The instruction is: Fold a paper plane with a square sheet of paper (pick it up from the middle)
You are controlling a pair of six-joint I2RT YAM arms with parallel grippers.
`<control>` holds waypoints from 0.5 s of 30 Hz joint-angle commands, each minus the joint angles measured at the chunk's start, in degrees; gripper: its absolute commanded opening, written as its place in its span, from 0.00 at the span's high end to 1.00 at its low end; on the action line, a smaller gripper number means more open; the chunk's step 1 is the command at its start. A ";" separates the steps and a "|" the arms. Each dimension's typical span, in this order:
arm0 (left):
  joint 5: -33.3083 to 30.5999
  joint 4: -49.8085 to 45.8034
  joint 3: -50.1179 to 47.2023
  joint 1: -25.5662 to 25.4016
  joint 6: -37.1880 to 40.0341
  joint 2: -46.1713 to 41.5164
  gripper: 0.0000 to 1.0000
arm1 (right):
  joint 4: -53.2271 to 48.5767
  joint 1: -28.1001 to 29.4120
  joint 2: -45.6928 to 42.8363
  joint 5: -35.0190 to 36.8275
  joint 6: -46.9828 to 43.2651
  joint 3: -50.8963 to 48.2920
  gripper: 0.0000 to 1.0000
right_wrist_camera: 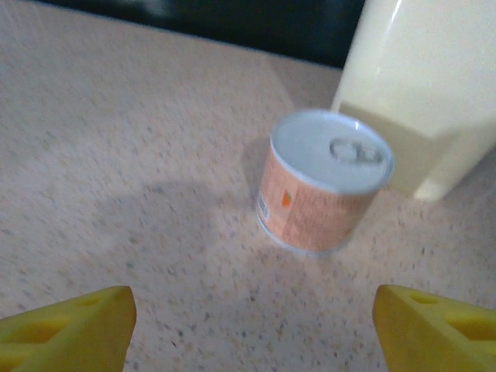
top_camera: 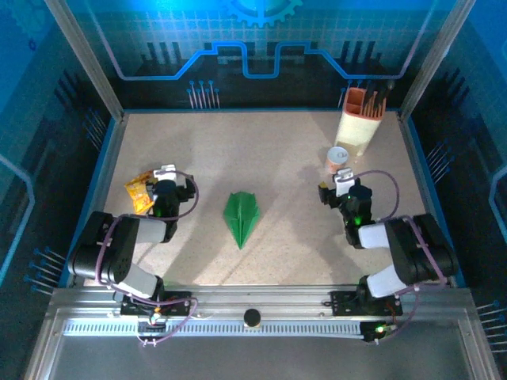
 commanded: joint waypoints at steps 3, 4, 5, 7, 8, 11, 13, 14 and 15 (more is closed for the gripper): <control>7.20 4.32 0.52 3.64 -1.85 1.53 0.00 | -3.60 -4.00 0.06 3.61 6.49 5.12 0.01; 7.77 2.28 0.55 3.71 -2.46 0.60 0.00 | -3.74 -4.25 -0.41 3.45 7.08 4.87 0.01; 7.43 3.23 0.57 3.61 -2.19 0.98 0.00 | -2.85 -3.48 0.07 5.18 6.45 4.87 0.01; 7.44 3.16 0.45 3.54 -2.17 0.99 0.00 | -3.18 -2.63 0.23 6.67 6.03 5.16 0.01; 7.43 3.86 0.42 3.55 -2.02 1.17 0.00 | -2.83 -2.67 0.31 6.66 5.96 5.05 0.01; 7.62 4.09 0.31 3.54 -2.03 1.11 0.00 | -2.82 -2.33 0.20 7.06 5.68 5.11 0.01; 7.63 3.94 0.26 3.52 -1.95 1.07 0.00 | -2.44 -2.03 0.40 7.45 5.37 4.98 0.01; 7.58 3.97 0.33 3.56 -2.02 1.10 0.00 | -2.53 -1.98 0.34 7.54 5.42 4.96 0.01; 7.60 3.96 0.33 3.55 -1.96 1.10 0.00 | -2.50 -2.07 0.45 7.50 5.42 4.98 0.01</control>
